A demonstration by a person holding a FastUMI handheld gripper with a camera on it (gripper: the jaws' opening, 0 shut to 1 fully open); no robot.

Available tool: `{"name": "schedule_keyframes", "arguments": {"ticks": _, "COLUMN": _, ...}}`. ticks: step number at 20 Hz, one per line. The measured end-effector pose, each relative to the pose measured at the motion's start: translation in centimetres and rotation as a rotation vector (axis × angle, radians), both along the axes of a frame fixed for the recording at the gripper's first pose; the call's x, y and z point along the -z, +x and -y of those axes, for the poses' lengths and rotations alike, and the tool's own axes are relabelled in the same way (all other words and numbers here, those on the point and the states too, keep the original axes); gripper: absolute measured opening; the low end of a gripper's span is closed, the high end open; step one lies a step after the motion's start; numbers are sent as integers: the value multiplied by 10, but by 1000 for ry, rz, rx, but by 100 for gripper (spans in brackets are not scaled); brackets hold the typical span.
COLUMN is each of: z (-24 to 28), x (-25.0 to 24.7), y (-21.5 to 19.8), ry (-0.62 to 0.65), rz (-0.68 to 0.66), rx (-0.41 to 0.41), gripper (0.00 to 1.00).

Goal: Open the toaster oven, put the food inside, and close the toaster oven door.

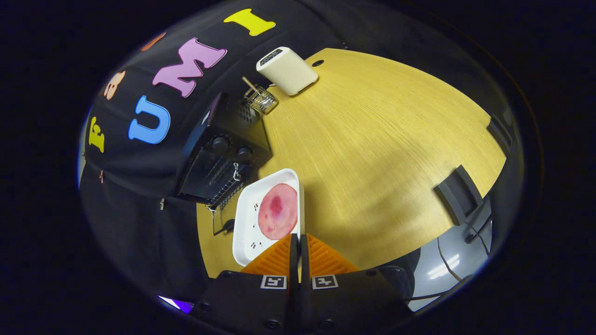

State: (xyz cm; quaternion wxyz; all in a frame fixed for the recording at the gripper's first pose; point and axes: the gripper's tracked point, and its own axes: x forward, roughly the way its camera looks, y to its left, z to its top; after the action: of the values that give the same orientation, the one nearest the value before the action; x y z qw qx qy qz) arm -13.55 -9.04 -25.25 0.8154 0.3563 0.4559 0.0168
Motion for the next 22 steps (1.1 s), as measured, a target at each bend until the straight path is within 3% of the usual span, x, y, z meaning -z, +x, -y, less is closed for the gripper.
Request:
{"name": "schedule_keyframes", "arguments": {"ticks": 6, "z": -36, "x": -28, "y": 8, "ry": 87, "rz": 45, "rx": 14, "gripper": 5}}
{"name": "schedule_keyframes", "arguments": {"ticks": 13, "z": -87, "x": -32, "y": 30, "ry": 115, "rz": 78, "rx": -43, "gripper": 5}}
{"name": "schedule_keyframes", "arguments": {"ticks": 22, "z": -173, "x": -16, "y": 97, "ry": 83, "rz": 138, "rx": -64, "gripper": 5}}
